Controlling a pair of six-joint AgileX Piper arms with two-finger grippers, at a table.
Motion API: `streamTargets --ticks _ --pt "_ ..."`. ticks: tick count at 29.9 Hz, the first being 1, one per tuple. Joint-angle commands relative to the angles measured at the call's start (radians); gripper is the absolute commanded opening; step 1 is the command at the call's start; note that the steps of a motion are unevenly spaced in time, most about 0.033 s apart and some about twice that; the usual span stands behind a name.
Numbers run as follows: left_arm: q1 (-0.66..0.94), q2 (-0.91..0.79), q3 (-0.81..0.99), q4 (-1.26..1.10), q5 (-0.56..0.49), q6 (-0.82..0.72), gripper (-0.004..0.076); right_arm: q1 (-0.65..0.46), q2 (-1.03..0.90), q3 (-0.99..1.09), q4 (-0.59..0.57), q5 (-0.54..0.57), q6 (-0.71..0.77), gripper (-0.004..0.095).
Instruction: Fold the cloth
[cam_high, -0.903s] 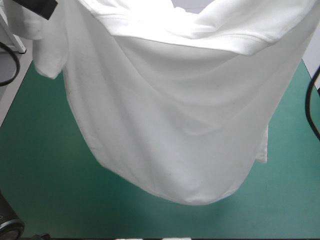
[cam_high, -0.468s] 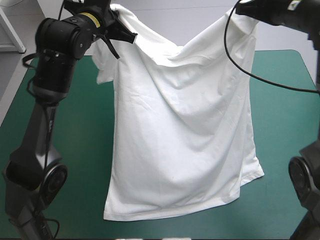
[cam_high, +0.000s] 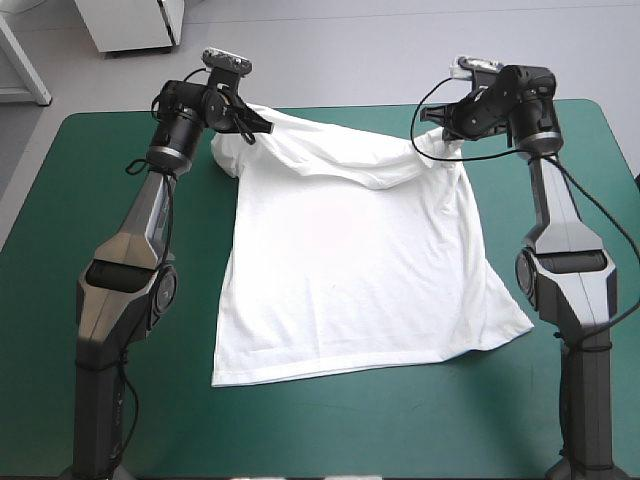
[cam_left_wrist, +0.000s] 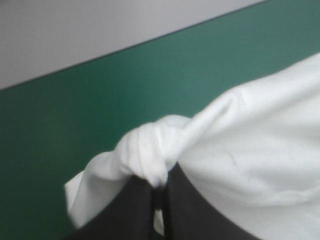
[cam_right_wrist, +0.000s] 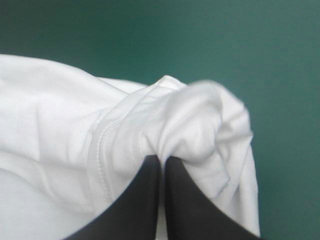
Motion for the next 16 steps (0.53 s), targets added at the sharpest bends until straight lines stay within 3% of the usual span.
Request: streamTargets --ticks 1,7,10,12,14,16 --pt "0.014 -0.002 -0.025 -0.047 -0.076 -0.014 -0.0009 -0.008 0.005 -0.07 0.044 -0.031 -0.002 -0.0019" --pt "0.02 0.074 -0.025 -0.06 -0.121 -0.011 -0.0008 -0.008 0.03 -0.075 -0.006 -0.051 -0.031 -0.0002" --pt "0.018 0.075 -0.023 -0.087 -0.17 -0.011 0.0015 -0.008 0.028 -0.077 -0.004 -0.043 -0.08 0.0132" --pt "0.018 0.07 -0.023 -0.118 -0.205 -0.011 0.0084 -0.008 0.028 -0.077 -0.004 -0.033 -0.08 0.0282" --pt "0.018 0.057 -0.025 -0.139 -0.202 -0.011 0.0205 -0.008 0.028 -0.077 0.008 -0.031 -0.08 0.043" --pt "0.018 0.04 -0.025 -0.16 -0.169 -0.011 0.0312 -0.008 0.018 -0.077 0.008 -0.031 -0.059 0.0519"
